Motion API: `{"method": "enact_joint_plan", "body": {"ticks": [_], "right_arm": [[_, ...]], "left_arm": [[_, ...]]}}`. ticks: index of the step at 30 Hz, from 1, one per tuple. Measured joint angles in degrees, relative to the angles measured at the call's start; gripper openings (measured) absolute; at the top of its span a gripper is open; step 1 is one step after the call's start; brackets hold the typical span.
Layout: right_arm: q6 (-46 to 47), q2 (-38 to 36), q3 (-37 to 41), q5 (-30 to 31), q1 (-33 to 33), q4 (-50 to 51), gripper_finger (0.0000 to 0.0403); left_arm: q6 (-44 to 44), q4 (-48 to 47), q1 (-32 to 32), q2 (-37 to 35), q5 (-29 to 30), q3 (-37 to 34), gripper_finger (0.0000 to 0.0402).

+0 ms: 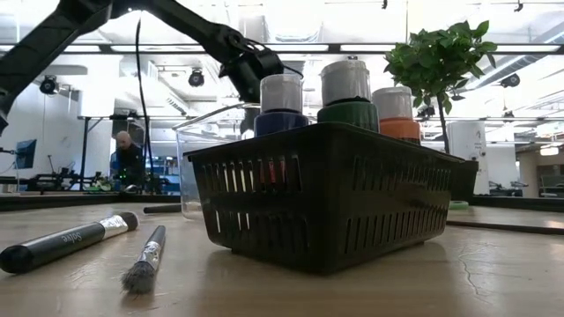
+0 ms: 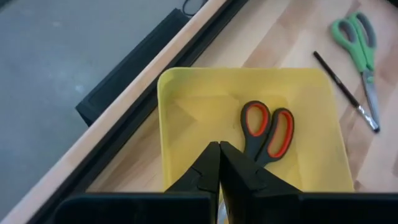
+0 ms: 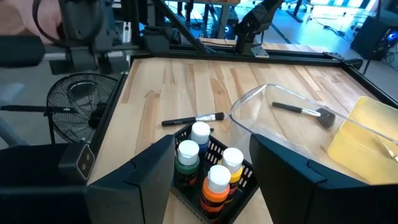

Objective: Pick & Place Paint Supplies
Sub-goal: Put the pink scissors into the yellow transparent bin

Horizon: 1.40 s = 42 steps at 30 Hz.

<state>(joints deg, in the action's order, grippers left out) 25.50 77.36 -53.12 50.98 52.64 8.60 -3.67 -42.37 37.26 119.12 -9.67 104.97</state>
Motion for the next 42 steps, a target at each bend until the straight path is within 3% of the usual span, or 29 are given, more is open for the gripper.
{"method": "enact_joint_plan", "body": {"ticks": [17, 19, 25, 28, 32, 37, 39, 42], "right_arm": [[-3.27, 0.0, 0.0, -1.77, -0.02, 0.09, 0.0208], [-3.48, 0.0, 0.0, -1.79, -0.04, 0.28, 0.0208], [2.04, -0.04, 0.0, -1.55, -0.59, 6.14, 0.0208], [10.08, -0.04, 0.0, -2.36, -0.81, 12.23, 0.0208], [21.79, -0.04, -0.02, -9.08, -0.81, 18.32, 0.0208], [29.99, 0.52, -0.04, -19.52, -0.78, 18.61, 0.0208], [32.09, 1.32, -0.04, -23.36, -0.78, 18.64, 0.0208], [34.31, 3.25, -0.07, -30.09, -0.78, 18.51, 0.0208]], "left_arm": [[9.52, -9.73, -0.48, -12.93, -1.27, 0.02, 0.0014], [10.78, -11.06, -1.05, -14.55, -5.69, -0.43, 0.0014], [18.57, -11.35, -5.0, -21.27, -29.27, -5.14, 0.0014], [22.88, -10.71, -9.4, -26.34, -34.06, -10.13, 0.0014], [22.28, -5.03, -17.06, -34.02, -34.47, -17.46, 0.0014], [20.84, 6.23, -28.12, -44.02, -31.0, -27.6, 0.0014], [20.99, 11.74, -32.63, -47.88, -27.88, -32.1, 0.0014], [18.48, 19.77, -38.86, -53.09, -18.36, -38.36, 0.0014]]}}
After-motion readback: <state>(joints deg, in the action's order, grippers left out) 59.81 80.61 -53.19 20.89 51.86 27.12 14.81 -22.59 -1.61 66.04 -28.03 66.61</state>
